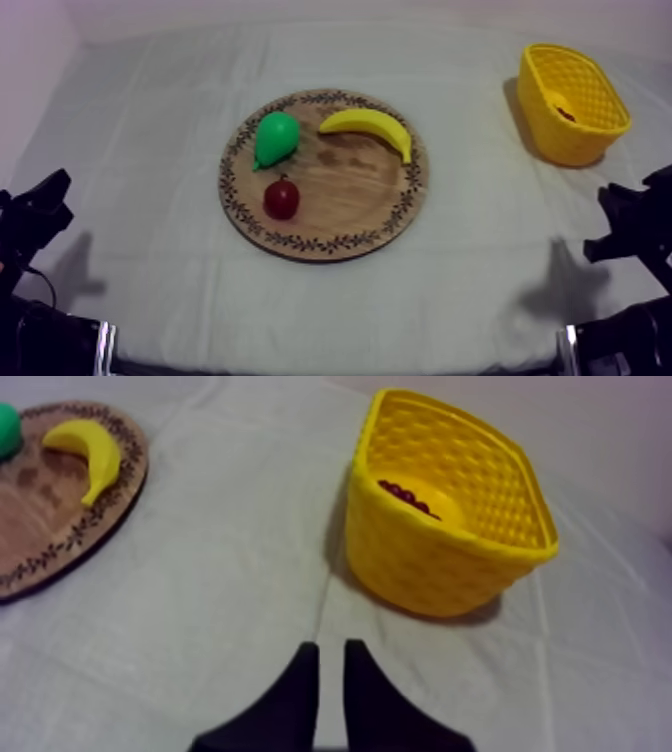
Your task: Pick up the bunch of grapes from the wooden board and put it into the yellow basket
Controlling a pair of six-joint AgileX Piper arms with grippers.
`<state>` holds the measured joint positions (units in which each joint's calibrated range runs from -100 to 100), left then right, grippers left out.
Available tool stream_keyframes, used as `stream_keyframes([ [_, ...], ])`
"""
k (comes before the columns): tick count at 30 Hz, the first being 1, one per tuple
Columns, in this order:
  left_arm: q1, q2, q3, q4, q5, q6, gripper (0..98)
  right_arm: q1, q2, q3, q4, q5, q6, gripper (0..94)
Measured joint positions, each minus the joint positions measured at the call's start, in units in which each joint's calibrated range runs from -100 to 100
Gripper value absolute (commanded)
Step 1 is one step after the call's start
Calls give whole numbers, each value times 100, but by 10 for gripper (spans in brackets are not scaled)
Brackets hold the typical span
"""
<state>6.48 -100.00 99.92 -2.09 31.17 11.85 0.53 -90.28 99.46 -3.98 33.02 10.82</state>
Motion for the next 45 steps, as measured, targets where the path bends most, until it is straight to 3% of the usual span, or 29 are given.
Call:
stream_keyframes([
  [19, 0, 0, 0, 0, 0, 0, 1, -103, -538, 23, 213, 134, -914, 6],
  [22, 0, 0, 0, 0, 0, 0, 1, -125, -538, 28, 231, 170, -810, 5],
  [31, 0, 0, 0, 0, 0, -3, 1, -144, -538, 28, 242, 179, 27, 4],
  [45, 0, 0, 0, 0, 0, -2, 1, -144, -538, 28, 242, 192, 112, 4],
])
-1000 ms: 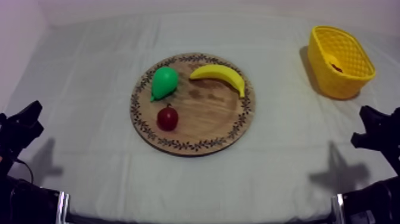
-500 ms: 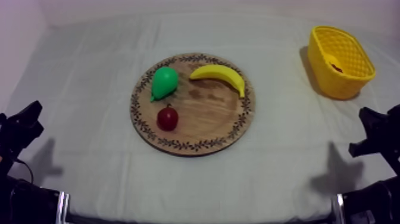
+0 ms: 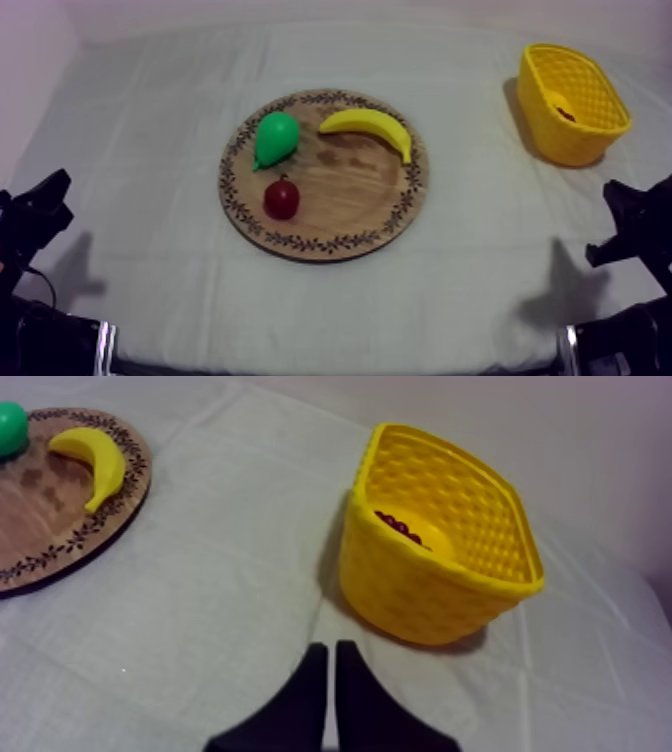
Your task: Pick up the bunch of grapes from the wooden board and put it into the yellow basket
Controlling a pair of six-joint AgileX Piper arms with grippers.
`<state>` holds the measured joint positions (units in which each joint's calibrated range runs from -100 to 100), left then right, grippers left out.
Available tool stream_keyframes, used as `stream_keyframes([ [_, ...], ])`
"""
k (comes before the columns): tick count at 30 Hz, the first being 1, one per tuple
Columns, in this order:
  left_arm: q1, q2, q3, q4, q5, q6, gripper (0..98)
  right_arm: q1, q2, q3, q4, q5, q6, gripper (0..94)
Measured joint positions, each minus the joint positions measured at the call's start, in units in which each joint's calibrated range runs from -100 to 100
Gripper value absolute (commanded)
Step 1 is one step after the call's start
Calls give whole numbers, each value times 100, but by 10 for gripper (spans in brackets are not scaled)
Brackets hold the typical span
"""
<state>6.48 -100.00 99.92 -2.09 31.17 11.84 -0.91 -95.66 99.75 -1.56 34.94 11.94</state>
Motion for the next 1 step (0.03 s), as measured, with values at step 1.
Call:
stream_keyframes([
  [1, 0, 0, 0, 0, 0, 0, 1, 0, 0, 0, 0, 0, 0, 4],
])
